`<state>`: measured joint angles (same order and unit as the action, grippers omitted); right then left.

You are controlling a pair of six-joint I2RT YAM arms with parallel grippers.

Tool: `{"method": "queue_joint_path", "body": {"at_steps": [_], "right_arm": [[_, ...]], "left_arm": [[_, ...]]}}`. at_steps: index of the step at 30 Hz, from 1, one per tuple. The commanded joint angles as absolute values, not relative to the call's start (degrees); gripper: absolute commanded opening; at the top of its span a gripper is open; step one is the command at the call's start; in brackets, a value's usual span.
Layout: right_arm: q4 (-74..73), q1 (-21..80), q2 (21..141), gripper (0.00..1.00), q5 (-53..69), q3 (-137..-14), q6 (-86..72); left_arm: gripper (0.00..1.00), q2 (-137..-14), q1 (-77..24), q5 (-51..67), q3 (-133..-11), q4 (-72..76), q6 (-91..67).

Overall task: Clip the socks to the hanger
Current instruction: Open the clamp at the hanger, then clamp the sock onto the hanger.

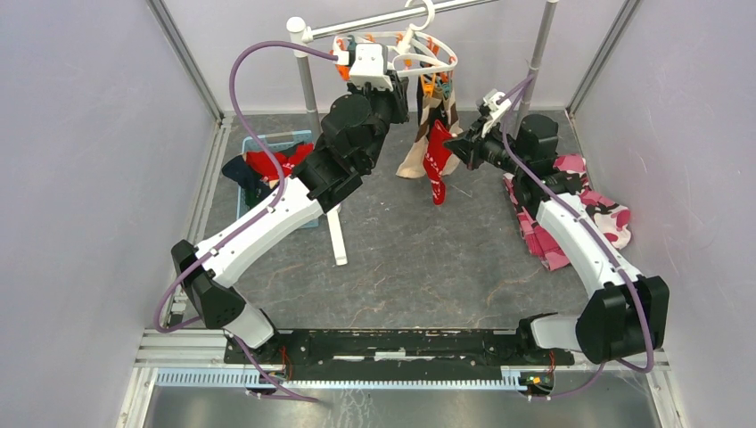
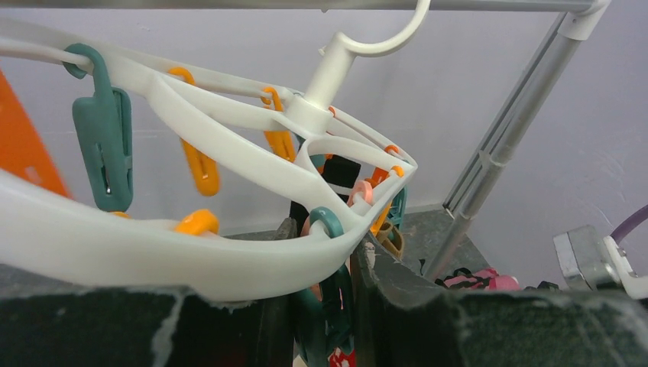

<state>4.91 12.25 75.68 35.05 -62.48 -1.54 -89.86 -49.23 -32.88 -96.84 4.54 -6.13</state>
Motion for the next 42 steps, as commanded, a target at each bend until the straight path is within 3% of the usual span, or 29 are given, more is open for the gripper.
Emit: {"method": "queue_joint_path", "body": {"at_steps": [1, 11, 28, 42], "right_arm": [[10.1, 12.1, 73.0, 0.00, 43.3, -61.9, -1.9], [13.0, 12.5, 73.1, 0.00, 51.4, -63.3, -3.9], [10.6, 19.4, 80.8, 0.00, 43.3, -75.4, -10.3], [11.0, 21.7, 82.3, 0.00, 40.4, -77.8, -12.5]], "left_arm": [[0.02, -89.3, -48.9, -36.3, -100.5, 4.6, -10.1], [0.02, -89.1, -48.8, -36.1, -100.1, 4.2, -11.1], [0.02, -88.2, -48.3, -35.3, -98.4, 5.1, -11.8], [0.02, -87.8, -48.3, -35.2, -98.0, 5.1, -12.1]]}}
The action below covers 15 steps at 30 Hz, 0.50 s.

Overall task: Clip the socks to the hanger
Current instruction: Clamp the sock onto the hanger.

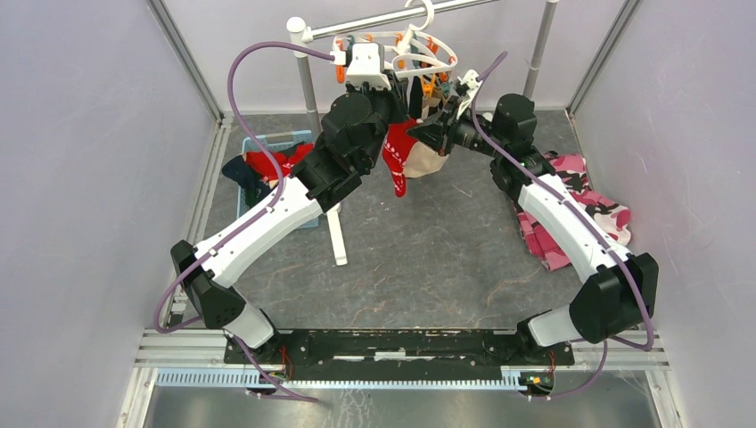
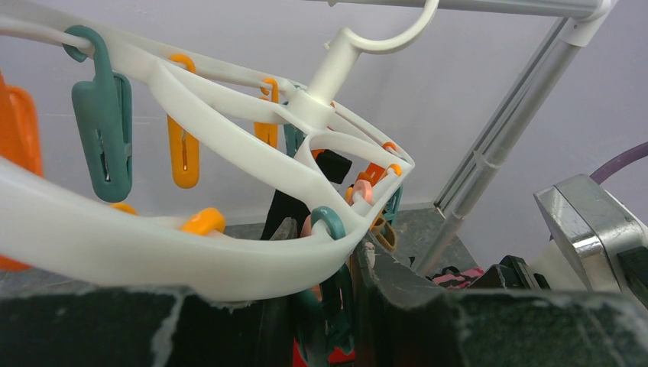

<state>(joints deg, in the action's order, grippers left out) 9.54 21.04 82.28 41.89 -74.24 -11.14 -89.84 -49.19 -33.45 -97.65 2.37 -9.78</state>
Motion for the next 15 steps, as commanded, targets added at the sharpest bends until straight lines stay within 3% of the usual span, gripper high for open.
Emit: {"method": "queue_joint_path", "body": {"at_steps": [1, 15], "right_arm": [[10.9, 21.7, 82.3, 0.00, 40.3, -78.0, -12.6], [11.1, 22.1, 82.4, 0.00, 40.5, -79.2, -13.8]], "left_arm": [[0.02, -87.8, -48.3, -35.2, -97.8, 5.1, -12.0], [0.02, -88.1, -48.2, -35.2, -97.8, 5.2, -12.3]]}}
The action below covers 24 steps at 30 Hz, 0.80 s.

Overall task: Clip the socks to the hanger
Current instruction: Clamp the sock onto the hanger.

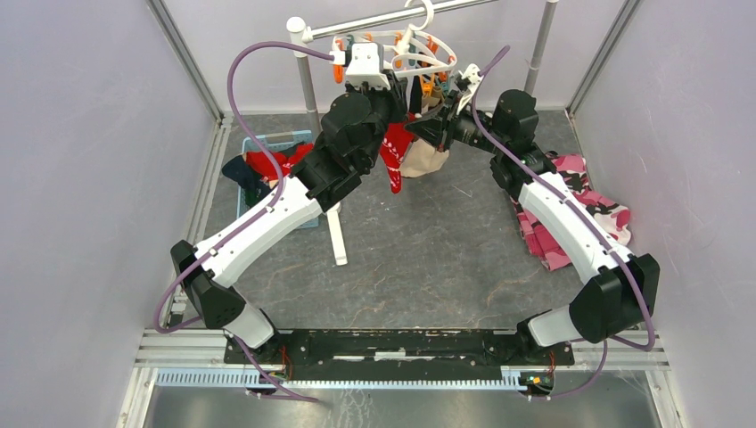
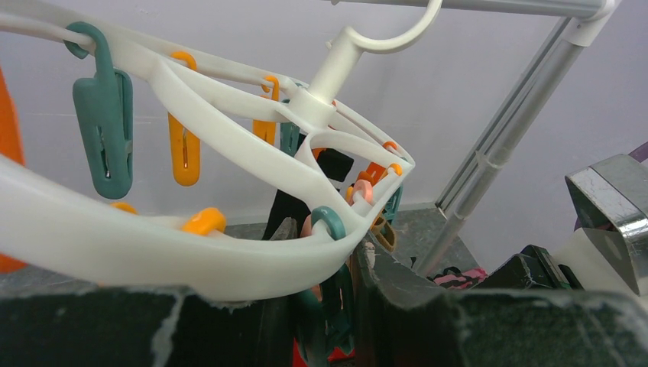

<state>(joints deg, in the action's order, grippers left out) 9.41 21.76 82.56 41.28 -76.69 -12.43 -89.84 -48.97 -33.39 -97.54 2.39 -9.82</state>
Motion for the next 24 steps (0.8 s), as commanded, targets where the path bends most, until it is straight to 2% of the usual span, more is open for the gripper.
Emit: {"method": "queue_joint_path", "body": {"at_steps": [1, 24], "right_arm": [[11.2, 22.1, 82.4, 0.00, 40.5, -79.2, -13.9], [10.7, 22.1, 81.5, 0.00, 41.4, -81.0, -15.2]], "left_arm": [[0.02, -88.1, -48.2, -35.2, -97.8, 5.2, -12.2], [0.02, -88.3, -48.2, -35.3, -98.2, 5.0, -12.4]]}}
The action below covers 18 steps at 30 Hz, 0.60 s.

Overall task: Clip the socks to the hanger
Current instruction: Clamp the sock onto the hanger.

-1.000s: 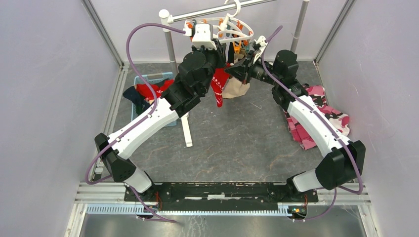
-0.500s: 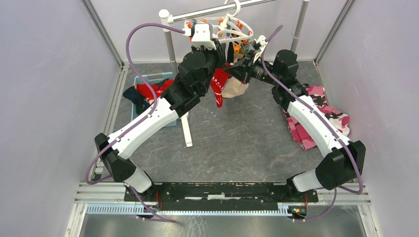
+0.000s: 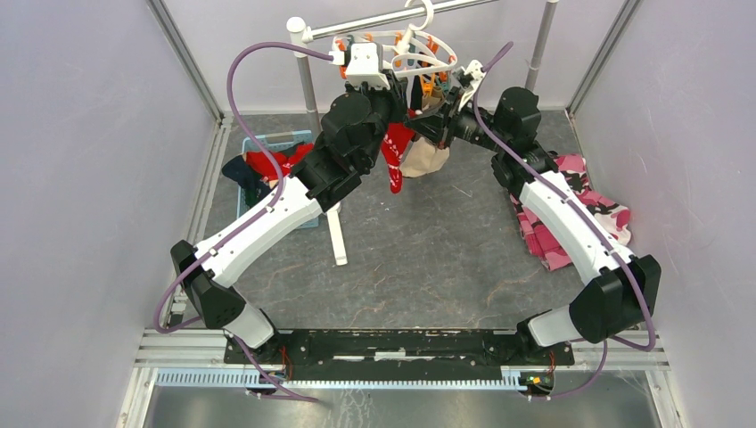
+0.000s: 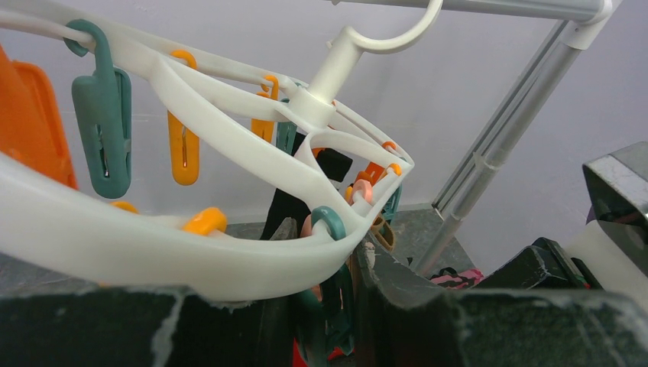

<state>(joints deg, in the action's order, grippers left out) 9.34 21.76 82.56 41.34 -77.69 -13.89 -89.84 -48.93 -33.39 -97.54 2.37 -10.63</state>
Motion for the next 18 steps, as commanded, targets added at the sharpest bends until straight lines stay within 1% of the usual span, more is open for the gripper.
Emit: {"method": "queue_joint_path", "body": {"at_steps": [1, 18], "right_arm": [[10.7, 22.1, 81.5, 0.00, 41.4, -81.1, -15.2], [10.6, 22.8, 79.2, 0.00, 43.0, -78.2, -14.6]], "left_arm": [[0.02, -88.3, -48.2, -35.3, -98.2, 5.0, -12.4], [0.02, -88.2, -48.2, -35.9, -98.3, 5.8, -12.4]]}}
